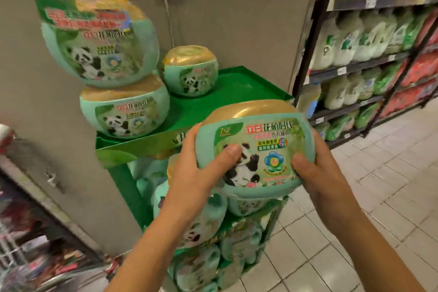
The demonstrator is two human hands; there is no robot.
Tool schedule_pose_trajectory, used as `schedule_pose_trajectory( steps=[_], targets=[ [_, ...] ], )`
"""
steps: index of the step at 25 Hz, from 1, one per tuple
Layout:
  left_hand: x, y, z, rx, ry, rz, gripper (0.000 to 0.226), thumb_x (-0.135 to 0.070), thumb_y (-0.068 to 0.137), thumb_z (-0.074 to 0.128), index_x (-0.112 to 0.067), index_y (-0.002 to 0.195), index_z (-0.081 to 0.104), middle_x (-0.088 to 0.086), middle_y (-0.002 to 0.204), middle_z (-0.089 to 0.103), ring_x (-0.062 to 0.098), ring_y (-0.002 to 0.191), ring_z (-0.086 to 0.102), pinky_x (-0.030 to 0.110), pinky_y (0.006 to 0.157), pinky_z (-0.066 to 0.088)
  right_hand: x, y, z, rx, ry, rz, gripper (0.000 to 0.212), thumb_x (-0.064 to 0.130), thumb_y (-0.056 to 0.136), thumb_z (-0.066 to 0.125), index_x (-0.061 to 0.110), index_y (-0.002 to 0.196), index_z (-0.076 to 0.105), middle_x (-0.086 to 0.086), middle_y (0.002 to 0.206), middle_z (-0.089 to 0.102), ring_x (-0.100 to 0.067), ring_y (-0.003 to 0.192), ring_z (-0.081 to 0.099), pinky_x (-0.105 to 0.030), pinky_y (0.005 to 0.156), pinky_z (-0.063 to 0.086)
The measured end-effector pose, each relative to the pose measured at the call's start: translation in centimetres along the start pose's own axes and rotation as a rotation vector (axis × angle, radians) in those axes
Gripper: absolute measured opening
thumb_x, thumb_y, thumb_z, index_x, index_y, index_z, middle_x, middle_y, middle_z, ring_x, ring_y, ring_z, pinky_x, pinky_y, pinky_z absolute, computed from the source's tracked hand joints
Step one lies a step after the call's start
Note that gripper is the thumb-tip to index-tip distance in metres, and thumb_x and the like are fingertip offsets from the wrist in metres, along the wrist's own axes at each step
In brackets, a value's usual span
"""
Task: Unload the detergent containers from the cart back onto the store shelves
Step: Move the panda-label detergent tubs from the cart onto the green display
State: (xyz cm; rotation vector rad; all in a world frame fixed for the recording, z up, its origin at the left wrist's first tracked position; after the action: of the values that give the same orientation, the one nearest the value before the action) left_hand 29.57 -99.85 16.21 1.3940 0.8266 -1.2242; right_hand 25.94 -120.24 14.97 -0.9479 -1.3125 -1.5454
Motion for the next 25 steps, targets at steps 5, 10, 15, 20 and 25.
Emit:
schedule_pose_trajectory(
  steps=[5,10,15,20,25],
  targets=[
    [-0.5,7.0,-1.0,-0.053,0.101,0.122,0.071,-0.055,0.066,0.072,-0.038,0.13,0.048,-0.017,0.112,0.069,0.001,0.103,0.066,0.012,0.076,0.052,0.0,9.0,-0.8,0.16,0.037,-0.049,0.083,0.041,0.068,0.083,0.024,0.139,0.042,-0.005,0.127,0.062,-0.025,0.114,0.063,-0.031,0.08,0.057],
    [-0.4,12.1,-2.4,-0.08,0.224,0.169,0.089,-0.06,0.059,0.079,-0.038,0.139,0.045,-0.012,0.127,0.064,0.01,0.117,0.061,0.031,0.093,0.052,-0.5,16.7,-2.1,0.252,-0.048,-0.058,0.102,0.042,0.056,0.089,0.022,0.14,0.035,0.003,0.122,0.065,-0.02,0.113,0.063,-0.031,0.083,0.056],
    [1.2,14.9,-4.0,-0.211,0.305,0.155,0.1,-0.05,0.053,0.088,-0.037,0.141,0.044,-0.014,0.132,0.061,0.011,0.125,0.055,0.044,0.103,0.045,-2.6,23.0,-3.1,0.421,-0.248,-0.028,0.092,0.039,0.05,0.092,0.045,0.126,0.041,0.006,0.115,0.07,-0.014,0.109,0.065,-0.027,0.091,0.053],
    [2.6,15.8,-3.8,-0.342,0.383,0.063,0.113,-0.049,0.047,0.088,-0.039,0.146,0.035,-0.025,0.132,0.057,-0.01,0.122,0.049,0.022,0.102,0.045,-5.1,26.7,-3.0,0.53,-0.301,0.012,0.097,0.031,0.048,0.092,0.039,0.13,0.04,0.011,0.12,0.068,-0.006,0.114,0.062,-0.022,0.099,0.048],
    [2.8,15.9,-3.4,-0.414,0.546,0.029,0.113,-0.061,0.047,0.077,-0.041,0.147,0.028,-0.025,0.137,0.047,-0.022,0.119,0.04,0.002,0.093,0.041,-6.5,27.6,-3.2,0.523,-0.302,0.026,0.11,0.044,0.04,0.092,0.039,0.136,0.038,0.01,0.133,0.06,-0.005,0.126,0.052,-0.038,0.109,0.039]
  ],
)
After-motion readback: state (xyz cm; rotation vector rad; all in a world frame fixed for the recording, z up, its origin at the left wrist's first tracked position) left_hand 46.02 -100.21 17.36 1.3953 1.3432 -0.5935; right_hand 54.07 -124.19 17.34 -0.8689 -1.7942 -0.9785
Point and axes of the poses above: each hand's wrist, its own y-axis towards the middle knuckle, its own z-axis out of the palm, x = y × z, the point moved 1 cm from there along y, towards the middle knuckle
